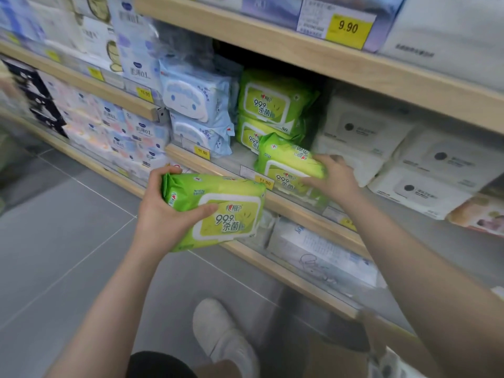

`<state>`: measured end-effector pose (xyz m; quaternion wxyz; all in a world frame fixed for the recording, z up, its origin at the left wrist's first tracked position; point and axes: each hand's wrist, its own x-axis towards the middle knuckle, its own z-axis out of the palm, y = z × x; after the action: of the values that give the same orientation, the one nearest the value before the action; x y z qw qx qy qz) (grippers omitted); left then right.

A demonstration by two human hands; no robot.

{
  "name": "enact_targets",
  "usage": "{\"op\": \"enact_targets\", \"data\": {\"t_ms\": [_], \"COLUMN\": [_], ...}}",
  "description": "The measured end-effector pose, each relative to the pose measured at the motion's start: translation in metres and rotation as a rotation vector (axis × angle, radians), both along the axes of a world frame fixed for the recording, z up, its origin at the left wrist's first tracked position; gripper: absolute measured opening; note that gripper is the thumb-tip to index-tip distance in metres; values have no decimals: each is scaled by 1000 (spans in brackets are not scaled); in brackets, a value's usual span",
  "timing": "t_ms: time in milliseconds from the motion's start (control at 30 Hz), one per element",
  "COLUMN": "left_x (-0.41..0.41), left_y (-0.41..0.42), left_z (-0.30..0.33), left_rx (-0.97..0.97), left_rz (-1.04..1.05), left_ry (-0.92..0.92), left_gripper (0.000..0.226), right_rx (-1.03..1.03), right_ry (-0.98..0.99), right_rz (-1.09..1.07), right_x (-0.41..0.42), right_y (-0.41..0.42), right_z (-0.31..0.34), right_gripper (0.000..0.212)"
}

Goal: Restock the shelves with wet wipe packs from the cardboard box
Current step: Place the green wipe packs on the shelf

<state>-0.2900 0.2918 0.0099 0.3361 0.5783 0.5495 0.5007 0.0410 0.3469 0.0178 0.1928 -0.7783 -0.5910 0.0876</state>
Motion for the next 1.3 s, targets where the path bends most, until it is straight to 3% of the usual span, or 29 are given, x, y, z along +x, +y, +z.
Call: {"op": "enact_targets", "data": {"t_ms": [433, 600, 667, 767, 867, 933, 1033, 1200, 1300], "left_x": [-34, -32, -31, -30, -23, -18, -11, 5, 14], "left_y": [4, 4, 3, 1, -3, -7, -11, -11, 2], "left_z": [-20, -19, -17, -12, -6, -2, 1, 9, 26], "left_rx": [-34, -79, -99, -147, -164, -164, -154, -184, -128], "left_rz": [43, 17, 7, -36, -98, -143, -178, -145, -203], "left_ry": [-15, -11, -43, -119, -174, -198, -219, -201, -167], "left_gripper": [80, 79, 77, 74, 72, 71, 73, 96, 72], "right_rx": [5, -104, 56, 219, -69, -153, -164, 1, 134], "right_ry": [-58, -135, -126, 179, 767, 1004, 1065, 1121, 1101], "right_rz": [100, 130, 198, 332, 320, 277, 320, 217, 156], "right_x": [-81, -80, -81, -94, -103, -99, -98, -102, -93], "right_y": [71, 65, 50, -1, -51, -72, -93, -101, -87], "right_z": [-2, 2, 6, 6, -10, -17, -19, -6, 7], "right_gripper": [67, 77, 81, 82, 95, 95, 79, 77, 85]}}
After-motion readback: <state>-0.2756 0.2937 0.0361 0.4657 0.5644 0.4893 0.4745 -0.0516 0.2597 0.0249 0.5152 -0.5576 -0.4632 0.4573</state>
